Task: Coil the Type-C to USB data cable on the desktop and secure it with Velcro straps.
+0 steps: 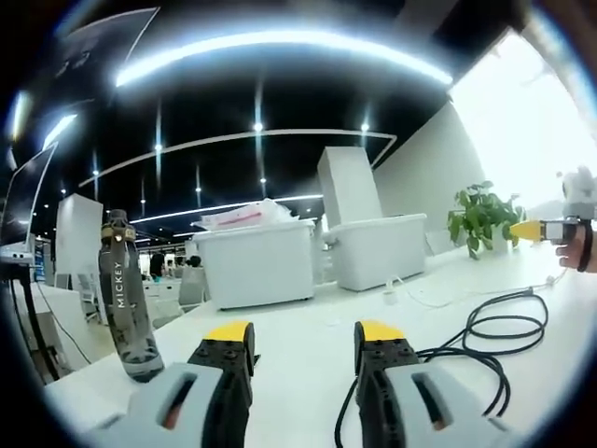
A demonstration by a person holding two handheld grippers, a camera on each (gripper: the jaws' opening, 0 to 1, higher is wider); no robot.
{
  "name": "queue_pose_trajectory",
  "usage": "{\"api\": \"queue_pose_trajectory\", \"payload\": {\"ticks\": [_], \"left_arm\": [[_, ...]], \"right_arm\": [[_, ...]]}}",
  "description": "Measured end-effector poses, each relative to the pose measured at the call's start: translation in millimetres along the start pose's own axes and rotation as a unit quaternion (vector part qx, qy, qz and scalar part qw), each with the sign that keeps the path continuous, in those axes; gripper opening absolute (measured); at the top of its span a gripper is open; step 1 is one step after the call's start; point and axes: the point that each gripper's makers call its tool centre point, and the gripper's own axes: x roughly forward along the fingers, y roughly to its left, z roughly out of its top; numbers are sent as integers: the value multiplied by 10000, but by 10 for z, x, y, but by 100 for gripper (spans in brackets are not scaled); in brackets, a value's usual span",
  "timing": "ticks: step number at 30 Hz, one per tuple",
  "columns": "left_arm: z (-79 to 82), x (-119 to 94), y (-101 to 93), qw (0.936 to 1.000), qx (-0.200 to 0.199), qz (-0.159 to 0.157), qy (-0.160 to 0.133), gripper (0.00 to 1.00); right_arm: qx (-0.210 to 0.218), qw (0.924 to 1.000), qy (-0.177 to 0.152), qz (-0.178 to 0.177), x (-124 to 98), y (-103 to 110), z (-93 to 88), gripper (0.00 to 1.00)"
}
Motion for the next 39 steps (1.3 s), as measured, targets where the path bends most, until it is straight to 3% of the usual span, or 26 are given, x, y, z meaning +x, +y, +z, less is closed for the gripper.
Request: {"api": "queue_pose_trajectory", "payload": {"ticks": [4, 12, 17, 22, 24, 26, 30, 34, 39], "left_arm": [[1, 6, 37, 10000, 12, 49, -6, 45], [-5, 18, 88, 9999, 23, 114, -19, 45], [74, 40, 159, 9995, 186, 182, -163, 45], [215, 66, 67, 9985, 331, -215, -367, 45], [279, 68, 20, 9976, 389, -362, -442, 45], [335, 85, -16, 9968, 370, -500, -509, 45], [411, 163, -60, 9952, 380, -718, -547, 45], [455, 273, -116, 9919, 622, -966, -548, 45], [436, 357, -150, 9898, 632, -1101, -646, 45]], "right_arm": [[-204, 9997, -24, 121, 3, 58, 9, 47], [-113, 9992, 32, 385, 28, 163, -3, 47], [135, 9986, 105, 505, 72, 168, 1, 40], [413, 9943, 403, 901, 143, 328, -46, 40], [226, 9923, 506, 1104, 170, 437, -59, 40], [31, 9883, 609, 1397, 180, 579, -95, 40], [30, 9780, 963, 1853, 191, 839, -225, 40], [249, 9698, 1210, 2104, 240, 1019, -307, 37], [634, 9548, 1742, 2323, 377, 1226, -485, 36]]}}
